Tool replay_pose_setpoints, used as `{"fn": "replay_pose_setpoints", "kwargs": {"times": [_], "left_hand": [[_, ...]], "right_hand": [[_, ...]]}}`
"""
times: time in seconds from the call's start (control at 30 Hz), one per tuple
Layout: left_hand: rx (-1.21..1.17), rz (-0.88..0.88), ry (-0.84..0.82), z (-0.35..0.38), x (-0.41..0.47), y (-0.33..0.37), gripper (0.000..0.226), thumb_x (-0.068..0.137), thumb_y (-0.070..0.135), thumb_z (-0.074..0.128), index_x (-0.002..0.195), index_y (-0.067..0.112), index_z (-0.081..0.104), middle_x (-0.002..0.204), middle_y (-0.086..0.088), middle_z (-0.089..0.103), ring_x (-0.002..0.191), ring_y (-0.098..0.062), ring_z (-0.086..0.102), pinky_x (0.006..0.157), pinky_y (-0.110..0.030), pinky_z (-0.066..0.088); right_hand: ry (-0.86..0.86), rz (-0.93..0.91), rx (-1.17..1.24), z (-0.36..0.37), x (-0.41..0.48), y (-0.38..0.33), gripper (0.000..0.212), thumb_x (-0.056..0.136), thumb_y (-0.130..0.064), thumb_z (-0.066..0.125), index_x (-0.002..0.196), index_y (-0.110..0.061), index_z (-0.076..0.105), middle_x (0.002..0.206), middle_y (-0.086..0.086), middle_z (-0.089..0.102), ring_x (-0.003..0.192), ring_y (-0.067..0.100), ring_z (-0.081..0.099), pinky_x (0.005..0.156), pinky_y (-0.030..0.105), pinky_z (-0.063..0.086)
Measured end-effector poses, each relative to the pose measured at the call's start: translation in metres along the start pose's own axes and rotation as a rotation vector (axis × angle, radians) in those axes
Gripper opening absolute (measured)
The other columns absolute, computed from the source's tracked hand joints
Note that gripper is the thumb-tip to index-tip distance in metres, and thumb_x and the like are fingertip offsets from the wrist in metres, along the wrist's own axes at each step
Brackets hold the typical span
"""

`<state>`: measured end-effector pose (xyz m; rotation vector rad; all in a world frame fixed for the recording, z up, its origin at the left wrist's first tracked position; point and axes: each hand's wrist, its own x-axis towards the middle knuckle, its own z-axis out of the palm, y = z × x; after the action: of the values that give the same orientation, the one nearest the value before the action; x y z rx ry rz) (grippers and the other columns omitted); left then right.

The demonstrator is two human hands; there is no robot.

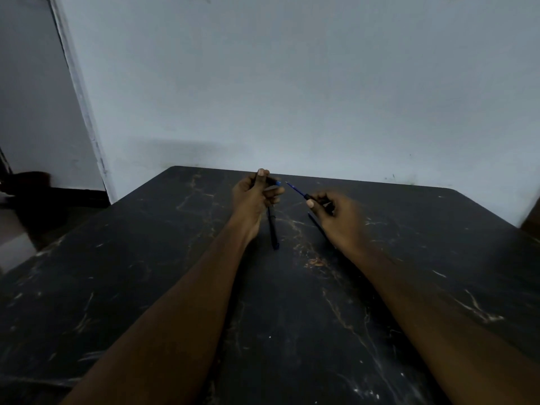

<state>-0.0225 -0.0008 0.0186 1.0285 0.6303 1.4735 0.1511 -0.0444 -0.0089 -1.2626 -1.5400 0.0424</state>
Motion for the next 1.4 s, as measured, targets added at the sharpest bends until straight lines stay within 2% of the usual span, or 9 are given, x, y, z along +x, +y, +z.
{"fn": "replay_pose_setpoints", "kwargs": {"times": [0.13, 0.43, 0.6, 0.8, 0.93, 1.07, 1.13, 1.3, 1.4], "left_hand": [[-0.005, -0.007, -0.030, 0.002, 0.000, -0.002, 0.021, 0.101, 0.027, 0.049, 0.092, 0.012, 0.059, 0.091, -0.008, 0.072, 0.067, -0.016, 0.073, 0.054, -0.025, 0.056], [-0.006, -0.006, -0.064, 0.003, 0.002, -0.007, 0.021, 0.099, 0.029, 0.053, 0.091, 0.013, 0.063, 0.085, -0.004, 0.076, 0.075, -0.019, 0.075, 0.054, -0.025, 0.056], [-0.014, -0.005, -0.078, 0.004, 0.002, -0.007, 0.020, 0.100, 0.028, 0.052, 0.093, 0.013, 0.061, 0.084, -0.003, 0.077, 0.074, -0.020, 0.075, 0.052, -0.025, 0.055], [0.085, 0.003, -0.100, 0.006, 0.001, -0.007, 0.023, 0.097, 0.029, 0.057, 0.088, 0.009, 0.063, 0.091, -0.011, 0.075, 0.076, -0.023, 0.074, 0.054, -0.025, 0.055], [0.170, 0.002, -0.103, 0.006, -0.001, -0.008, 0.023, 0.095, 0.031, 0.060, 0.092, 0.008, 0.065, 0.094, -0.015, 0.075, 0.072, -0.021, 0.074, 0.054, -0.026, 0.056], [0.248, -0.010, -0.115, 0.009, -0.004, -0.011, 0.037, 0.093, 0.030, 0.064, 0.105, -0.004, 0.067, 0.098, -0.017, 0.074, 0.073, -0.018, 0.073, 0.054, -0.024, 0.055], [0.255, -0.010, -0.092, 0.011, -0.005, -0.011, 0.034, 0.091, 0.029, 0.066, 0.103, -0.003, 0.068, 0.091, -0.014, 0.073, 0.066, -0.013, 0.070, 0.053, -0.024, 0.055], [0.260, -0.009, -0.088, 0.011, -0.007, -0.009, 0.036, 0.090, 0.027, 0.069, 0.106, -0.005, 0.068, 0.086, -0.010, 0.069, 0.058, -0.010, 0.062, 0.051, -0.026, 0.054], [0.276, -0.002, -0.079, 0.012, -0.008, -0.009, 0.039, 0.089, 0.027, 0.070, 0.106, -0.008, 0.068, 0.080, -0.008, 0.066, 0.054, -0.008, 0.059, 0.046, -0.024, 0.050]], "right_hand": [[-0.017, -0.004, -0.037, -0.001, -0.001, -0.001, 0.012, 0.089, -0.024, 0.068, 0.098, -0.016, 0.072, 0.083, -0.005, 0.064, 0.073, -0.003, 0.054, 0.059, 0.004, 0.036], [-0.037, -0.002, -0.074, -0.001, -0.001, -0.001, 0.015, 0.089, -0.025, 0.068, 0.096, -0.013, 0.073, 0.085, -0.001, 0.066, 0.075, 0.010, 0.056, 0.059, 0.017, 0.036], [-0.025, 0.006, -0.080, 0.000, -0.001, -0.001, 0.016, 0.089, -0.024, 0.068, 0.096, -0.011, 0.073, 0.084, 0.001, 0.066, 0.071, 0.005, 0.053, 0.056, 0.010, 0.033], [-0.034, 0.021, -0.055, -0.002, -0.002, -0.004, 0.014, 0.090, -0.025, 0.067, 0.094, -0.013, 0.072, 0.083, -0.001, 0.065, 0.073, 0.006, 0.055, 0.058, 0.016, 0.035], [-0.012, 0.034, -0.066, -0.002, -0.003, -0.003, 0.009, 0.088, -0.027, 0.068, 0.093, -0.019, 0.071, 0.082, -0.009, 0.062, 0.071, -0.005, 0.052, 0.055, 0.007, 0.030], [-0.027, 0.012, -0.063, -0.002, -0.003, -0.003, 0.011, 0.086, -0.025, 0.071, 0.094, -0.018, 0.069, 0.086, -0.006, 0.063, 0.072, 0.000, 0.052, 0.058, 0.019, 0.033], [-0.019, 0.008, -0.053, -0.001, -0.003, -0.002, 0.012, 0.084, -0.024, 0.073, 0.094, -0.018, 0.069, 0.088, -0.005, 0.064, 0.073, 0.001, 0.051, 0.060, 0.021, 0.035], [-0.002, 0.002, -0.048, -0.001, -0.002, -0.002, 0.013, 0.081, -0.021, 0.075, 0.091, -0.019, 0.066, 0.083, -0.018, 0.058, 0.078, -0.013, 0.052, 0.060, 0.005, 0.034], [0.023, -0.012, -0.065, -0.002, -0.002, -0.003, 0.015, 0.080, -0.019, 0.076, 0.089, -0.023, 0.065, 0.082, -0.024, 0.055, 0.080, -0.016, 0.051, 0.059, 0.005, 0.034]]}}
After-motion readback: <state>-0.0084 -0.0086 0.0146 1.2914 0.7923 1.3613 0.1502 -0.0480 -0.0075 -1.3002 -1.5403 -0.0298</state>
